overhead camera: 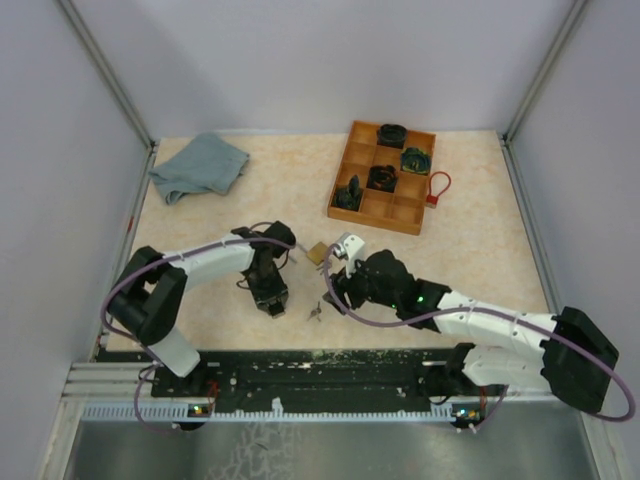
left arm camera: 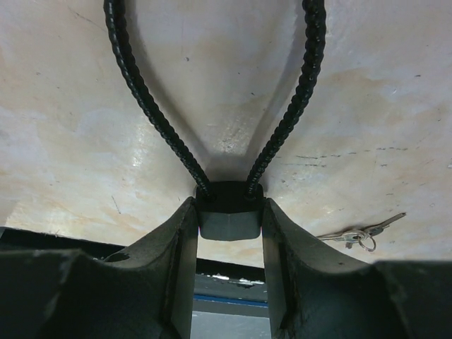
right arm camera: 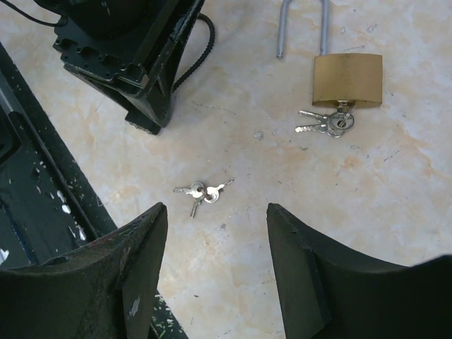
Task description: Unlock with the key
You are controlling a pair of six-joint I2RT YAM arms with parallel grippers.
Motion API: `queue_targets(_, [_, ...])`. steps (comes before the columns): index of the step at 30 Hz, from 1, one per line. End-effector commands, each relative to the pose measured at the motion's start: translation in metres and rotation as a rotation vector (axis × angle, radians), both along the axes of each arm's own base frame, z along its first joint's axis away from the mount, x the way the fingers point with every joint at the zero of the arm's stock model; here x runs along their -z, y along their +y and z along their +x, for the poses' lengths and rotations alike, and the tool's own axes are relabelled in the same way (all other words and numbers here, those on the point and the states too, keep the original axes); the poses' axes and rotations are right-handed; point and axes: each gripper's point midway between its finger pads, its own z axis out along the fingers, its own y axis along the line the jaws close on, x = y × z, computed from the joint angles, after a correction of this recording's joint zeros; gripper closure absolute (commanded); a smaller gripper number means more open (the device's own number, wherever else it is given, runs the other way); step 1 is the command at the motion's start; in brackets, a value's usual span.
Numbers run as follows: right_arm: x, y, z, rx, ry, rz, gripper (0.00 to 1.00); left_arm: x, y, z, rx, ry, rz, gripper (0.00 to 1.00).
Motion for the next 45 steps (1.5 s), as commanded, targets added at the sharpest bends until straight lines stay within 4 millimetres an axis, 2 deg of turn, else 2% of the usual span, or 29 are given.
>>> queue_targets(1, [-0.003,0.005,0.006,0.006,0.013,0.029,0.42,0.006,-0.004,0.001,-0.017,0.019,0.007,0.74])
queue_targets(5, [0.004,0.004,0.007,0.0,0.037,0.016,0.42,0.0,-0.008,0.003,-0.011,0.007,-0.014,0.44])
queue_targets(9, [0.006,0.006,0.005,-0.016,0.048,0.009,0.42,-0.011,-0.011,0.007,-0.005,-0.023,-0.039,0.25])
queue_targets(14, [0.008,0.009,0.004,-0.033,0.059,-0.001,0.42,-0.029,-0.03,0.012,0.028,-0.054,-0.157,0.23])
queue_targets(18, [0.014,0.015,0.0,-0.075,0.084,-0.022,0.42,-0.05,-0.034,0.019,0.041,-0.138,-0.227,0.18])
queue_targets(27, [0.028,0.032,-0.004,-0.205,0.118,-0.11,0.5,-0.069,-0.008,0.029,0.072,-0.331,-0.306,0.06])
queue_targets(32, [0.04,0.048,-0.012,-0.284,0.129,-0.192,0.55,-0.076,0.006,0.033,0.069,-0.417,-0.331,0.05])
queue_targets(36, [0.05,0.053,-0.012,-0.336,0.109,-0.27,0.55,-0.072,0.02,0.032,0.047,-0.415,-0.338,0.05])
queue_targets(38, [0.054,0.054,-0.009,-0.351,0.091,-0.302,0.55,-0.062,0.027,0.028,0.025,-0.386,-0.359,0.05])
queue_targets(41, [0.057,0.058,-0.008,-0.396,0.063,-0.348,0.54,-0.05,0.03,0.021,-0.001,-0.348,-0.448,0.06])
queue_targets(45, [0.066,0.063,-0.01,-0.451,0.049,-0.412,0.53,-0.044,0.032,0.017,-0.034,-0.322,-0.541,0.07])
